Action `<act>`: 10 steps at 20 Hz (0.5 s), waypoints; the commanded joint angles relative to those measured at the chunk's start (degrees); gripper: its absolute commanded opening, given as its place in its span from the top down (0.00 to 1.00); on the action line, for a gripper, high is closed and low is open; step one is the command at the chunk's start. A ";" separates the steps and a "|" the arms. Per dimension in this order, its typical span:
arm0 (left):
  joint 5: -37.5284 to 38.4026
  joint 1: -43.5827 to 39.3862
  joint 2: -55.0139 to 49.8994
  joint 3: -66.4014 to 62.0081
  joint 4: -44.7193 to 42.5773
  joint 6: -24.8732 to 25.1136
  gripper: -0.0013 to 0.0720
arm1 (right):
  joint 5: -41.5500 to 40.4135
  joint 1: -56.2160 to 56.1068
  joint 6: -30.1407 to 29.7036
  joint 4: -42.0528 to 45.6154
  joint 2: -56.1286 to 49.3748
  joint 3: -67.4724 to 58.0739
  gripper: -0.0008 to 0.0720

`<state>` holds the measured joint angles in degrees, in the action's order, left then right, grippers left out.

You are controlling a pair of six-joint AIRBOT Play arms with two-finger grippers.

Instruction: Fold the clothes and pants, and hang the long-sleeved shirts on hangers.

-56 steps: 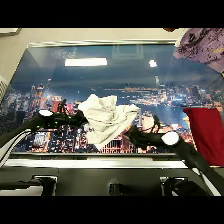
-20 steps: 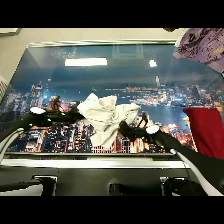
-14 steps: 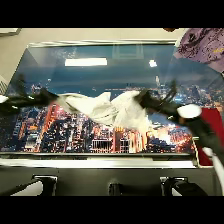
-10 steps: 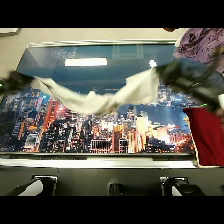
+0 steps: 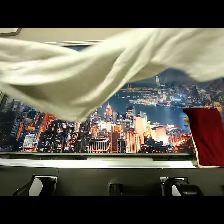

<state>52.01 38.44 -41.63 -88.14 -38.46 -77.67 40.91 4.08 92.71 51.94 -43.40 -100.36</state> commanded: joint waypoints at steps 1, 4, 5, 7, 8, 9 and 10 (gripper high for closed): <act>-5.14 5.68 5.92 -0.72 -8.15 -6.75 0.96 | -4.72 0.13 1.38 7.08 1.55 -6.56 0.96; -1.92 5.20 3.67 -0.15 -8.50 -8.07 0.96 | -1.92 0.13 3.56 7.32 -0.87 -6.69 0.96; 1.57 3.93 1.38 0.13 -7.41 -7.74 0.96 | 1.62 0.13 5.07 7.23 -3.48 -6.69 0.96; 9.33 -1.64 -4.76 1.16 -7.26 -5.31 0.96 | 11.45 0.13 8.83 7.28 -10.93 -6.69 0.95; 12.31 -5.46 -8.63 2.32 -7.69 -4.11 0.96 | 16.59 0.11 10.40 7.26 -15.39 -6.69 0.95; 13.94 -9.60 -12.46 3.74 -9.55 -3.50 0.96 | 21.99 -0.26 11.85 7.30 -20.70 -6.69 0.95; 14.38 -14.05 -16.81 5.35 -13.29 -3.32 0.96 | 26.43 -1.14 12.11 7.34 -26.34 -6.64 0.95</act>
<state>59.86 33.08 -49.63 -85.58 -47.03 -82.65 53.32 3.86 100.95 59.16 -58.26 -106.76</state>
